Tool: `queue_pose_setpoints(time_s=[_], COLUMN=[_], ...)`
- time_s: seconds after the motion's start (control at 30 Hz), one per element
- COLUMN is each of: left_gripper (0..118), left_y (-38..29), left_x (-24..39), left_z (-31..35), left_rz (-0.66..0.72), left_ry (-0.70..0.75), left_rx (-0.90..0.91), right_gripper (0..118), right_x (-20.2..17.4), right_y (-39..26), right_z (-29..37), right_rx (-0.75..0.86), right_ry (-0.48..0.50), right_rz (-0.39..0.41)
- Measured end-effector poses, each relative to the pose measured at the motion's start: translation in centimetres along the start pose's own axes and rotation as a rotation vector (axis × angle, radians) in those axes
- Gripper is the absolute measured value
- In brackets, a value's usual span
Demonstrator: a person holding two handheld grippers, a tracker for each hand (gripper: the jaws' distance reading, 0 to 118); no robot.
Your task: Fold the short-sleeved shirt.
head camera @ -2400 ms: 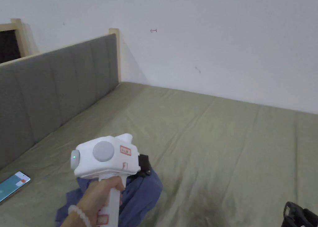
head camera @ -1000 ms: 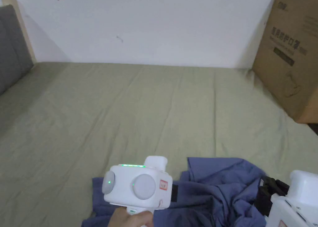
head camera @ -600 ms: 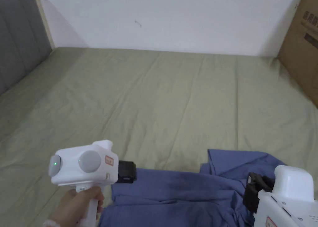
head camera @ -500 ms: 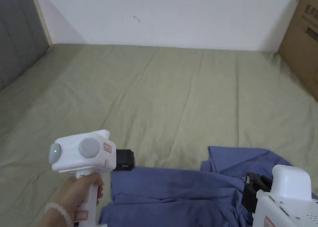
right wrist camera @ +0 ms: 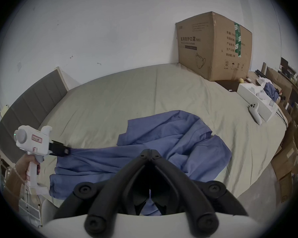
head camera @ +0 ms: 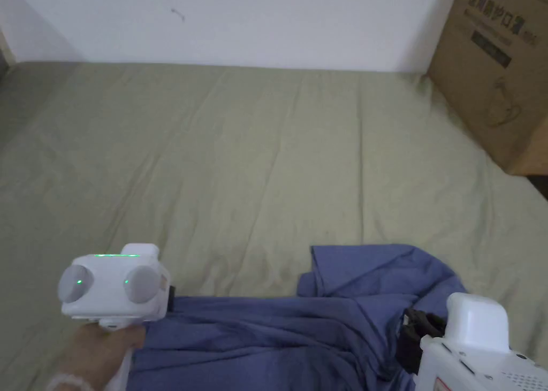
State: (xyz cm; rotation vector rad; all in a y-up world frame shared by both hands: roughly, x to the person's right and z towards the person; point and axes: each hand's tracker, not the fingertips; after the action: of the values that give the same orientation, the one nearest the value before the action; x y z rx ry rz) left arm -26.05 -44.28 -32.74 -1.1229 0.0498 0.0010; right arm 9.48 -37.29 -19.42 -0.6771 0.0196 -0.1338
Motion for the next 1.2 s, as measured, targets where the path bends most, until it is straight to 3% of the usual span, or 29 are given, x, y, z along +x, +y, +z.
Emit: queue_pose_setpoints(time_s=[0.1,0.2,0.23,0.27,0.3,0.33,0.37,0.4,0.5,0.6,0.7,0.77,0.83,0.9,1.0,1.03,1.07,1.2], left_gripper=[2,2,2,2,2,2,2,2,2,2,2,2,2,2,2,2,2,2], left_y=[0.0,-0.1,-0.1,-0.3,-0.3,-0.4,-0.6,-0.7,-0.9,-0.7,-0.3,0.0,-0.1,-0.2,-0.2,-0.1,-0.1,0.1], left_x=[-0.4,-0.7,-0.9,-1.2,-1.4,-1.6,-1.7,-1.8,-2.3,-2.6,-2.7,-2.9,-2.6,-2.4,-2.3,-2.3,-2.4,-2.9], left_z=[0.2,1.3,2.0,2.7,3.3,4.0,4.6,5.0,5.7,5.8,5.1,4.0,3.6,3.5,3.5,3.5,3.7,4.8], left_rz=[0.0,-0.002,0.021,0.045,0.051,0.06,0.051,0.041,0.035,0.047,0.053,0.067,0.076,0.076,0.063,0.061,0.067,0.099], left_ry=[-0.019,-0.037,-0.057,-0.078,-0.099,-0.111,-0.11,-0.109,-0.115,-0.133,-0.136,-0.13,-0.128,-0.124,-0.119,-0.119,-0.12,-0.137], left_rx=[-0.009,0.001,0.013,0.034,0.045,0.058,0.071,0.075,0.072,0.074,0.079,0.049,0.039,0.037,0.039,0.04,0.042,0.059], right_gripper=[0,0,6,26,55,94,108,111,110,109,106,103,89,83,44,15,2,2], right_x=[1.7,3.9,4.8,5.6,6.3,7.1,7.7,8.2,9.3,9.8,9.6,9.0,8.8,8.9,8.6,8.5,8.3,8.0], right_y=[1.8,4.7,6.2,7.5,8.5,9.8,11.1,12.0,13.8,14.7,13.7,12.1,10.8,11.3,12.4,12.5,12.5,12.0], right_z=[-0.1,-1.3,-2.3,-3.5,-4.8,-6.3,-8.2,-9.8,-14.7,-20.8,-25.4,-27.9,-29.6,-29.5,-29.1,-28.6,-28.3,-28.1], right_rx=[-0.031,-0.023,-0.046,-0.045,-0.034,-0.04,-0.081,-0.105,-0.145,-0.286,-0.425,-0.49,-0.579,-0.556,-0.589,-0.583,-0.579,-0.555], right_ry=[0.037,0.135,0.178,0.169,0.164,0.157,0.101,0.084,0.056,0.005,-0.056,-0.037,-0.02,-0.032,0.021,0.013,0.006,-0.034], right_rz=[-0.029,-0.073,-0.063,-0.065,-0.064,-0.057,-0.036,-0.025,0.03,0.113,0.237,0.362,0.415,0.286,0.375,0.365,0.37,0.345])
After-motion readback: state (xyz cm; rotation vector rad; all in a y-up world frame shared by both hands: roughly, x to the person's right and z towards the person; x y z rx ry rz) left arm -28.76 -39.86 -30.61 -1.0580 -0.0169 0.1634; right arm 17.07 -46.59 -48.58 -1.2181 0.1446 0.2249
